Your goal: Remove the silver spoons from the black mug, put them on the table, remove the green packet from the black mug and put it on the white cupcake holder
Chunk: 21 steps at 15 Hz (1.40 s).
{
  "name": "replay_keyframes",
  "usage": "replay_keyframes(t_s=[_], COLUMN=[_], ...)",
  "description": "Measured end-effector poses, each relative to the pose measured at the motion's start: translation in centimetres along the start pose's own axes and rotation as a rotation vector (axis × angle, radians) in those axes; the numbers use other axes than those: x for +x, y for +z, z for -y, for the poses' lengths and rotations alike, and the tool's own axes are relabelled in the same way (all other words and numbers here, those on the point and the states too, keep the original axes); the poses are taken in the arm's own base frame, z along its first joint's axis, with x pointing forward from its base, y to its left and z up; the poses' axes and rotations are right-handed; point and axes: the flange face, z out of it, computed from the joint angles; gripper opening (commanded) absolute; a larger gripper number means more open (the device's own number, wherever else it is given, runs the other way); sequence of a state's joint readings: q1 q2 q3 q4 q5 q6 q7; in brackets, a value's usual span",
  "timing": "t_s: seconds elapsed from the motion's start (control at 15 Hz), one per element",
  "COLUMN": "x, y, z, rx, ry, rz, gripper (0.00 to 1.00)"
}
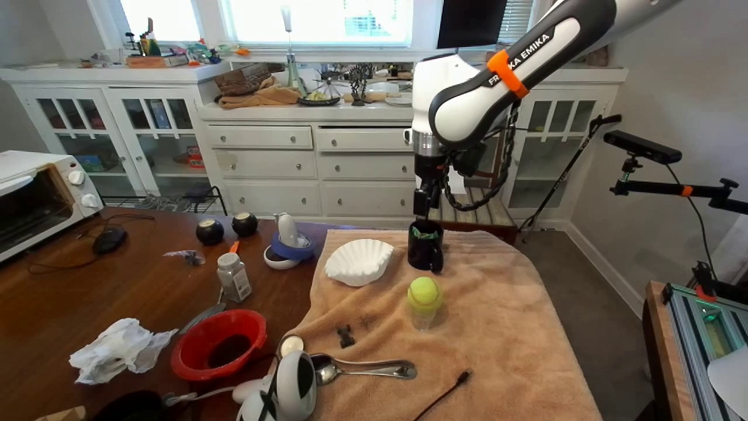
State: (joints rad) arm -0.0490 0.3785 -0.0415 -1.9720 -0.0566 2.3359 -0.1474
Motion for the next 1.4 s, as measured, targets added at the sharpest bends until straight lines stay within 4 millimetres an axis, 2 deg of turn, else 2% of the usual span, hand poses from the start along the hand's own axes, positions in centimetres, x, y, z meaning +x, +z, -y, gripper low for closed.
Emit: replay_keyframes(t_s=[0.2,0.27,0.4,0.47,0.93,1.13,1.2,1.4], x=[0.9,1.2,1.5,1.7,2.1,2.1,2.1,2.0], y=[0.0,0.0,0.0,0.0,0.6,0.6,0.6,0.7], z=[0.7,1.0,1.6,1.8,3.7,3.7,3.7,3.5], rx=[-0.008,-0.011,-0.014,-0.017,-0.015,-0.014,-0.014,-0.014], ry=[-0.021,-0.028,-0.042,-0.049,-0.083,-0.082,-0.08,-0.076], rz=[-0.007,-0.01,-0.013,-0.014,-0.007,-0.007,-0.006,-0.004], gripper=[0.75,0.78,0.78,0.74,0.75,0.65,0.67,0.63])
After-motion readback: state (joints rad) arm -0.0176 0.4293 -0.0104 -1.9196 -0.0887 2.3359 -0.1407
